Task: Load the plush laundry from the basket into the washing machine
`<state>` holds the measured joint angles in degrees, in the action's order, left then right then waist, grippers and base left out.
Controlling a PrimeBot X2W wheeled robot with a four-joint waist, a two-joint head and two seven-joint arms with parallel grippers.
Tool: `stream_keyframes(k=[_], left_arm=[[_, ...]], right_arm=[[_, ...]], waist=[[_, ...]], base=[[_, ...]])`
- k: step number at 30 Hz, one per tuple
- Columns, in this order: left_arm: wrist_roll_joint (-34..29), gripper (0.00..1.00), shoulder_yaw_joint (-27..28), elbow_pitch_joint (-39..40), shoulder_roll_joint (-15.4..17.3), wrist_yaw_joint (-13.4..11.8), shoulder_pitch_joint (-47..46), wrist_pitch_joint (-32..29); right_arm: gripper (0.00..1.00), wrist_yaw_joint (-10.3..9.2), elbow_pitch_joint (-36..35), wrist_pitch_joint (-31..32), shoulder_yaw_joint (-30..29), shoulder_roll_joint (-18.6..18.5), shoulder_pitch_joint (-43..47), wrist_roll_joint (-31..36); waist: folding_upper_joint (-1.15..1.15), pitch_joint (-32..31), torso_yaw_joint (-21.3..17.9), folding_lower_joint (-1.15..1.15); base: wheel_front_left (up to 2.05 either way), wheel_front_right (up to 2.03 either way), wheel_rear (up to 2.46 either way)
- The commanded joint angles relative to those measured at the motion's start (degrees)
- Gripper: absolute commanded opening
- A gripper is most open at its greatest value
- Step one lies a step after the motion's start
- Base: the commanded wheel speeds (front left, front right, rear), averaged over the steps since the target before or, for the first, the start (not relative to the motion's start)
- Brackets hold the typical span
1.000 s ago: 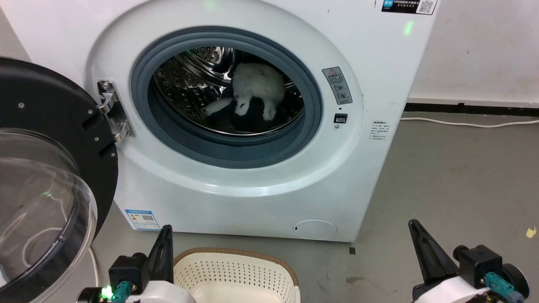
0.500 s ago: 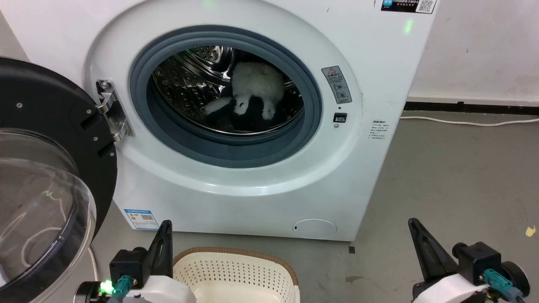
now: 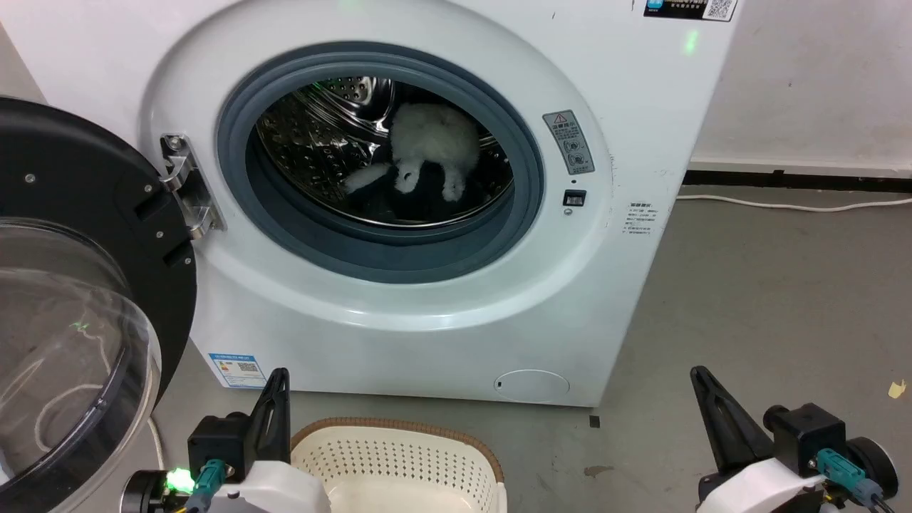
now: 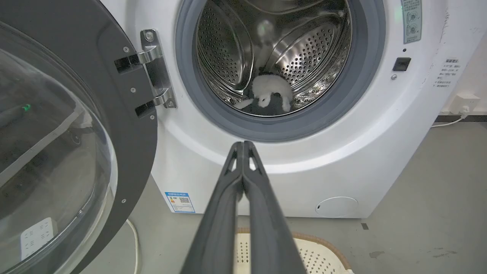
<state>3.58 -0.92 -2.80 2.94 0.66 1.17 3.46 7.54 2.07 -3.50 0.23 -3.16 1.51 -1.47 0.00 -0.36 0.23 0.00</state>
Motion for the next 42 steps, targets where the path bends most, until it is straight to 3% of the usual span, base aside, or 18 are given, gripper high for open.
stream_keyframes(k=[1, 42], left_arm=[[-0.5, 0.0, 0.24, 0.6, -0.03, -0.21, -0.69, -0.39], [-3.58, 0.0, 0.92, 2.8, -0.06, -0.66, -1.17, -3.46]], right_arm=[[0.0, -0.04, -0.5, 0.43, -0.12, 0.22, -0.87, 0.42], [0.0, -0.05, -2.07, 3.5, -0.23, 0.28, -1.51, 1.47]], waist=[[0.0, 0.02, -0.01, 0.0], [0.0, 0.36, -0.23, 0.0]], base=[[0.0, 0.0, 0.0], [0.0, 0.0, 0.0]])
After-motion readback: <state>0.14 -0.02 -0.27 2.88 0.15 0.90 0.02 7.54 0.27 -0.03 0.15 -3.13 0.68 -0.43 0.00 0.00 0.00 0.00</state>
